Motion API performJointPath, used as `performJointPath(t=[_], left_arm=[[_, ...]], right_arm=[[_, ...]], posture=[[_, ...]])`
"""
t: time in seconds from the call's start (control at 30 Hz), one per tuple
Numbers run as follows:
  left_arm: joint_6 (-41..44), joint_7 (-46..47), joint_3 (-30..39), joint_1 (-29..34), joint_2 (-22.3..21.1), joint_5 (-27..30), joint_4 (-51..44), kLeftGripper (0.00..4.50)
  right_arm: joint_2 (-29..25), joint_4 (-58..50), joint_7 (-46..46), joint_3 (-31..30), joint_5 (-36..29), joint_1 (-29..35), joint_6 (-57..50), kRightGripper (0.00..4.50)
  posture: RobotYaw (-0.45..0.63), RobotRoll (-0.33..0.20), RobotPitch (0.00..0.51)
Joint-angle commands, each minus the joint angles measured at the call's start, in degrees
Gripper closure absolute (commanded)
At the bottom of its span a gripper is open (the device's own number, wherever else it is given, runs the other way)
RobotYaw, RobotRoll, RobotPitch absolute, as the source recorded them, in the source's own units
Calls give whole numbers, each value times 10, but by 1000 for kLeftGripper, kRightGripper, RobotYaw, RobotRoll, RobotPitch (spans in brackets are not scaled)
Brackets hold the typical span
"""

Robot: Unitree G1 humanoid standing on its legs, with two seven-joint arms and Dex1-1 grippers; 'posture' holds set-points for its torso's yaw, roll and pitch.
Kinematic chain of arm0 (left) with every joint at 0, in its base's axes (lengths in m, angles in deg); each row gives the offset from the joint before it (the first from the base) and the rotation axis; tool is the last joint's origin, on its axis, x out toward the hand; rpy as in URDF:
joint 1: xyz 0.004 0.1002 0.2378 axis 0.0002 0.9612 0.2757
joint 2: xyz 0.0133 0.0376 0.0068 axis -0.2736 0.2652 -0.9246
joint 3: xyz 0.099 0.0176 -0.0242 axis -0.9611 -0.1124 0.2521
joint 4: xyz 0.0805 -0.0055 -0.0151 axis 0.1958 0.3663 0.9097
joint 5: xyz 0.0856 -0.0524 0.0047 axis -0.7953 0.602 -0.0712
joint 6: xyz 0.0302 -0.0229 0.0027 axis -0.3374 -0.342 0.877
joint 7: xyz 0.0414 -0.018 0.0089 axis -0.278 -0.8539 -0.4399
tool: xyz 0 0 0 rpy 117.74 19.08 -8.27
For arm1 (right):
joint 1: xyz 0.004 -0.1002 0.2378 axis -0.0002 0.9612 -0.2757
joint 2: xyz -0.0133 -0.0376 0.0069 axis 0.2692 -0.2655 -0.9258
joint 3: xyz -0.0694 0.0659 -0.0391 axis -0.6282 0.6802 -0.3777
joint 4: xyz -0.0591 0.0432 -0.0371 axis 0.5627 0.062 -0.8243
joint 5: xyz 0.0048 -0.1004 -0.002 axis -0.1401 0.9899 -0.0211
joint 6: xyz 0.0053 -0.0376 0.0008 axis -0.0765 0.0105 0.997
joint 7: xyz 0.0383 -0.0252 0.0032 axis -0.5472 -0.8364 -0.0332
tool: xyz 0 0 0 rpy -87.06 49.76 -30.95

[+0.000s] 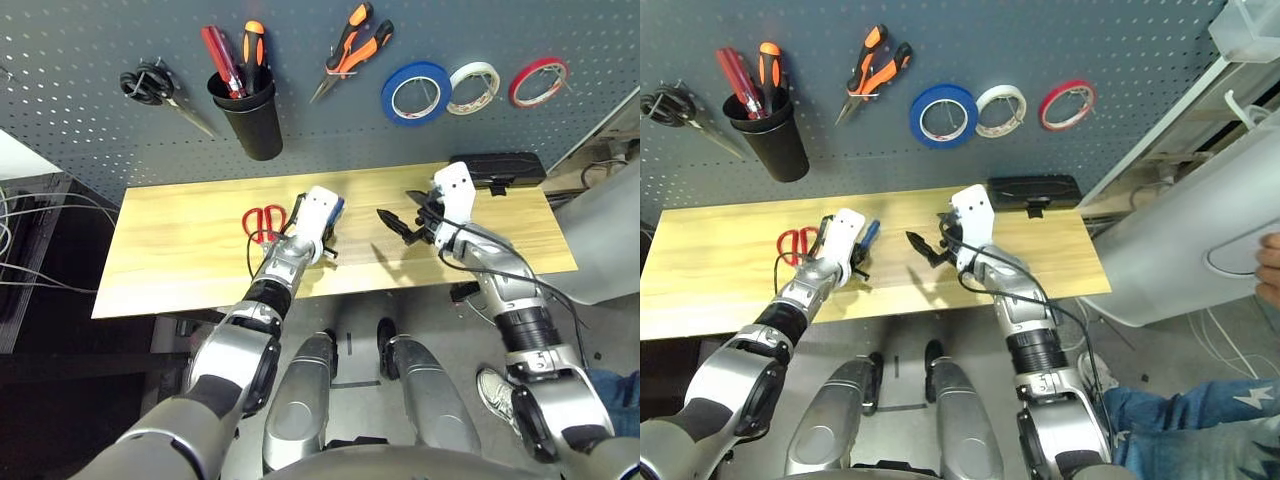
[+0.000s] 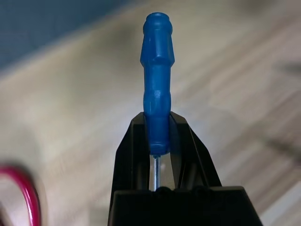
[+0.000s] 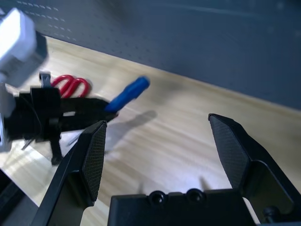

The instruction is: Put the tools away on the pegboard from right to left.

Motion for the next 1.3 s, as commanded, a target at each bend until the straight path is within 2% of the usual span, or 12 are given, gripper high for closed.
performJointPath(t=[0.03, 0.13, 0.27, 0.37, 0.5, 0.8, 1.3], left_arm=[[-40, -23, -4, 72, -8, 15, -135, 4030], [-66, -50, -21, 124, -22, 18, -253, 4030], [-56, -59, -13, 154, -27, 39, -361, 4030], [-56, -60, -5, 150, -35, 46, -412, 4030], [-59, -53, 12, 116, -44, 57, -447, 4030], [-68, -28, 56, 3, -65, 68, -440, 4030], [-116, 12, 130, -136, -105, 93, -333, 4030]], right_arm=[[-10, 13, -27, -7, -1, -7, 28, 0], [-11, 12, -52, -11, -4, -15, 54, 0], [-7, 9, -72, -14, -10, -25, 55, 0], [-4, 13, -86, -18, -11, -34, 66, 0], [4, 31, -95, -23, -9, -57, 91, 0], [37, 94, -93, -28, -2, -123, 129, 0], [106, 176, -63, -23, 4, -197, 191, 0]], posture=[[118, 0, 241], [124, 0, 240], [136, 0, 241], [144, 0, 240], [152, 0, 240], [154, 0, 237], [161, 0, 226]])
